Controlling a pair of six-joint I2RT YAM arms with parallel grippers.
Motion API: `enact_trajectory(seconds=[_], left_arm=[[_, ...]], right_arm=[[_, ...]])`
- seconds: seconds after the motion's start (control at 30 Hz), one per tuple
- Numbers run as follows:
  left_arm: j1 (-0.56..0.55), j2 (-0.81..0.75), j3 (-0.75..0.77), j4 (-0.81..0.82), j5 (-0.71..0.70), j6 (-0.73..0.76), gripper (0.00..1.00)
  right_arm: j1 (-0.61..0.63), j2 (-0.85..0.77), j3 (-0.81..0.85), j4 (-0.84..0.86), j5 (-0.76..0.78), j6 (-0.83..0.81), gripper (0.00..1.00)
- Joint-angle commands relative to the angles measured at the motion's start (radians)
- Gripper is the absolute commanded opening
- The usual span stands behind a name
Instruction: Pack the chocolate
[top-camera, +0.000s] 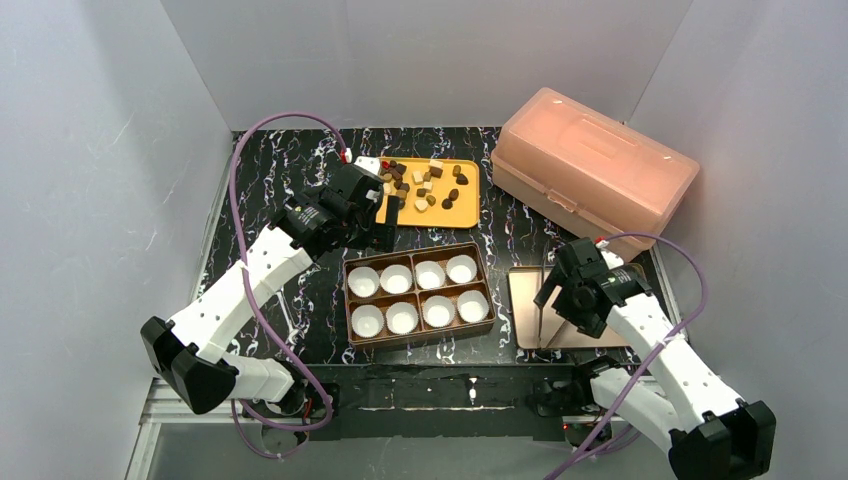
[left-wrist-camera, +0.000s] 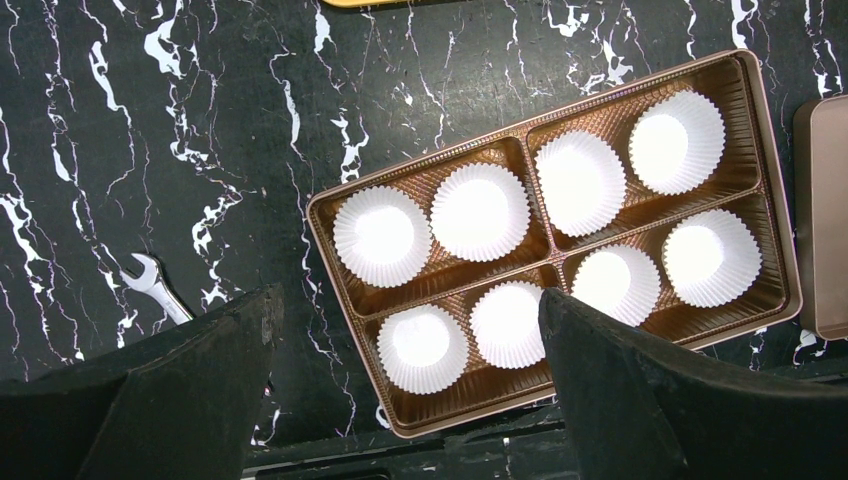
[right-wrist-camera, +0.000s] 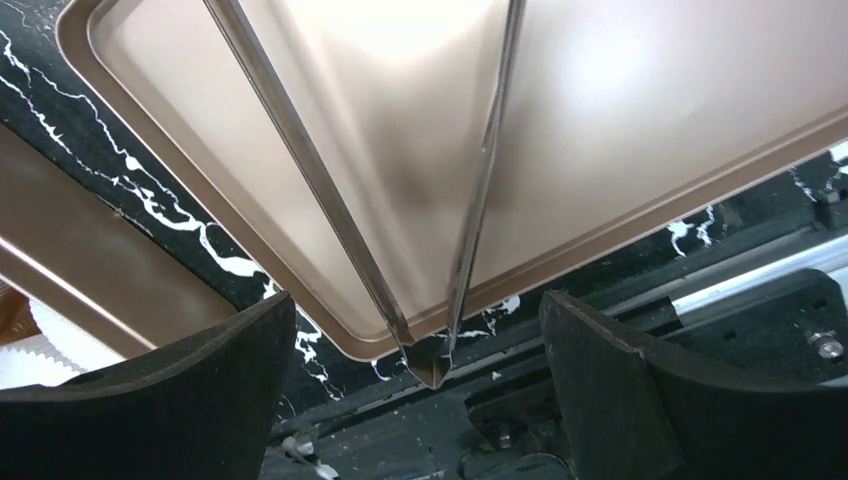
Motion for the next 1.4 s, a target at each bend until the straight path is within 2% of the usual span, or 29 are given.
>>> enact_trajectory(seconds=[0.0, 0.43, 0.47, 0.8, 0.97, 1.07, 1.37], left_arm=[[0.006, -0.058, -0.003, -0.027, -0.033, 0.018, 0.99], [0.007, -0.073, -0.017, -0.038, -0.039, 0.022, 1.0], [0.007, -0.071, -0.018, -0.038, -0.038, 0.02, 1.0], [0.007, -0.072, -0.028, -0.052, -0.04, 0.015, 0.99], [0.008, -0.061, -0.024, -0.057, -0.032, 0.008, 1.0], [0.007, -0.051, -0.012, -0.071, -0.043, 0.013, 1.0], [0.008, -0.033, -0.012, -0.069, -0.052, 0.022, 1.0]], right_arm=[[-0.008, 0.048, -0.035, 0.142, -0.003, 0.009, 1.0], [-0.029, 0.181, -0.103, 0.299, 0.011, -0.012, 1.0], [-0.029, 0.189, -0.107, 0.308, 0.01, -0.013, 0.96], [-0.029, 0.22, -0.149, 0.354, 0.034, -0.008, 0.8], [-0.013, 0.185, -0.139, 0.331, 0.045, -0.007, 0.62], [0.028, 0.152, -0.08, 0.245, 0.066, -0.003, 0.54], [0.061, 0.04, 0.012, 0.089, -0.028, -0.002, 0.52]])
